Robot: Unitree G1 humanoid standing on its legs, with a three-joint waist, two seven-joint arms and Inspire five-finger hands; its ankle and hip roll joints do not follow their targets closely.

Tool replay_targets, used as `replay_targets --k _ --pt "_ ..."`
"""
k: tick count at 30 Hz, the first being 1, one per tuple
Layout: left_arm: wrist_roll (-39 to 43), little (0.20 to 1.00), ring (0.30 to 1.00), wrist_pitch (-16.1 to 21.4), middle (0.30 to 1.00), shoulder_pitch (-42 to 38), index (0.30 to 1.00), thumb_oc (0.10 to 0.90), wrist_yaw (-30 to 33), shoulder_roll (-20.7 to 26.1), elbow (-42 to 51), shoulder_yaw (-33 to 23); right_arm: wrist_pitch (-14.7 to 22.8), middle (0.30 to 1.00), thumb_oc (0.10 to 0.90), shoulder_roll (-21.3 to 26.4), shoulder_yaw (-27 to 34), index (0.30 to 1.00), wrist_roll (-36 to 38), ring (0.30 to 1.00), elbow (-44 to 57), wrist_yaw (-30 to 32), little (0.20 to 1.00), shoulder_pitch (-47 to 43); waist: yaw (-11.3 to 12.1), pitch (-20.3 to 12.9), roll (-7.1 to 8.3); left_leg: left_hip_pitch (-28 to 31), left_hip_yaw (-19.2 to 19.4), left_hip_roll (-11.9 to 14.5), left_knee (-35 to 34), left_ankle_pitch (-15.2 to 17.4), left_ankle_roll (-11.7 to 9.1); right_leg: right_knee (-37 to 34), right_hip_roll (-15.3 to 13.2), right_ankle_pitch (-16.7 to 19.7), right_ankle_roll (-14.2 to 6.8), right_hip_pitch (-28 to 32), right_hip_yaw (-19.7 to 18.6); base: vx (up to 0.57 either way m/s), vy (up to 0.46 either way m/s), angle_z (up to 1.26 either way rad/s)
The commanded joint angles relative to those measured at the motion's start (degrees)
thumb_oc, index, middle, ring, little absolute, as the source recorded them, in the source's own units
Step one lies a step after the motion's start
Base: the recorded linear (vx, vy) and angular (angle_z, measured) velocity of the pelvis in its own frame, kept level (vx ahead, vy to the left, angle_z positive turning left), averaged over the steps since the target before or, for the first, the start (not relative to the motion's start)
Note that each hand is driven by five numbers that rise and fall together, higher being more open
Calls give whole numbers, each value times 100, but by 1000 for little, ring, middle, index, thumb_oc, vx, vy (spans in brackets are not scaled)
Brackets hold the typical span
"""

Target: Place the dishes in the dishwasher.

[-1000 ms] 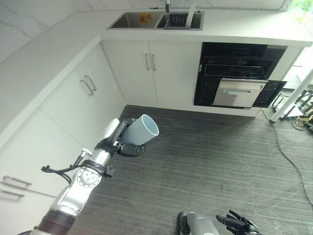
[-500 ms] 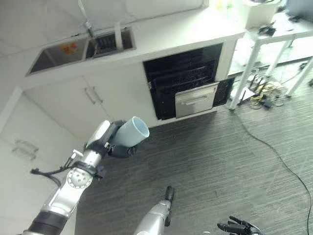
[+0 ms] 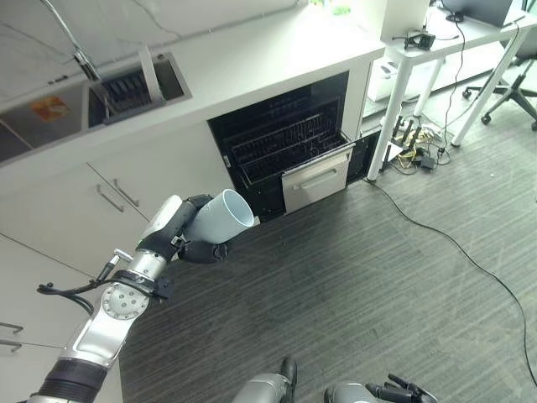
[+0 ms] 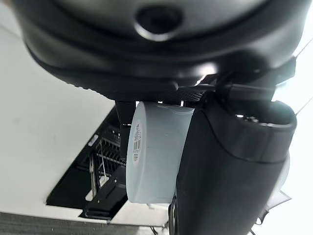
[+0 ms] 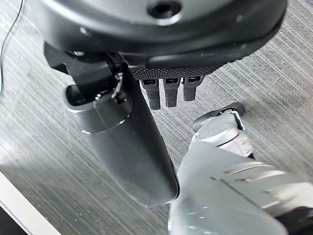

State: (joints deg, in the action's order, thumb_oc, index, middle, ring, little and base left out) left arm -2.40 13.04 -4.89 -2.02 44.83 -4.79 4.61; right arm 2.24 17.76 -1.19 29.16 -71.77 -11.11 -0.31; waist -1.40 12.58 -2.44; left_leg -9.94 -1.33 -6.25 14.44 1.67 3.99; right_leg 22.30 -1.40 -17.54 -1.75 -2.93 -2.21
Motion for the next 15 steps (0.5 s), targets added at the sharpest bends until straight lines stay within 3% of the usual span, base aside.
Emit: replay_targets --k 1,2,4,5,7,9,11,15 --pt "358 300 300 386 300 -531 300 400 193 61 611 -665 285 900 800 199 26 900 -324 900 109 83 900 11 13 -271 -268 268 48 196 275 986 -55 -511 38 758 -415 213 466 81 104 -15" --pt "312 300 300 309 300 -557 300 400 233 83 693 -632 345 900 800 177 37 900 -405 900 172 116 900 2 -50 -230 -319 347 39 223 275 1073 56 -232 124 1183 -492 162 550 61 97 -17" --pt "262 300 300 207 300 -657 300 400 319 129 663 -504 450 900 800 187 78 900 -438 900 299 76 900 42 -148 -57 -316 522 14 174 275 1177 171 1240 33 1562 -626 -659 743 144 23 -17" --pt "208 300 300 138 300 -610 300 400 418 77 705 -484 505 900 800 231 47 900 -495 900 373 17 900 47 -153 -28 -271 660 75 148 275 1286 135 681 -288 1736 -609 -782 936 264 -119 -5" --pt "69 300 300 55 300 -635 300 400 536 6 780 -419 550 900 800 260 2 900 -485 900 421 9 900 46 -196 3 -181 805 -27 93 275 1440 69 -511 -642 1902 -651 -800 851 267 -235 -8" --pt "25 300 300 53 300 -728 300 400 619 39 712 -301 551 900 800 308 84 900 -415 900 321 -85 900 10 -177 51 54 1038 -210 -25 275 1712 -26 -511 -1177 1645 -884 -1589 182 387 -500 2" --pt "76 300 300 164 300 -646 300 400 594 96 618 -332 519 900 800 263 157 900 -468 900 267 -127 900 -26 -99 30 103 1155 -177 77 275 1816 -99 -511 -1293 1724 -973 -1636 172 410 -483 22" --pt "-63 300 300 235 300 -240 300 400 605 -64 773 -524 430 900 800 230 90 900 -440 900 280 -123 900 -52 15 -67 162 1360 -151 388 275 1894 -264 -511 -1151 1616 -981 -1156 438 372 -414 14"
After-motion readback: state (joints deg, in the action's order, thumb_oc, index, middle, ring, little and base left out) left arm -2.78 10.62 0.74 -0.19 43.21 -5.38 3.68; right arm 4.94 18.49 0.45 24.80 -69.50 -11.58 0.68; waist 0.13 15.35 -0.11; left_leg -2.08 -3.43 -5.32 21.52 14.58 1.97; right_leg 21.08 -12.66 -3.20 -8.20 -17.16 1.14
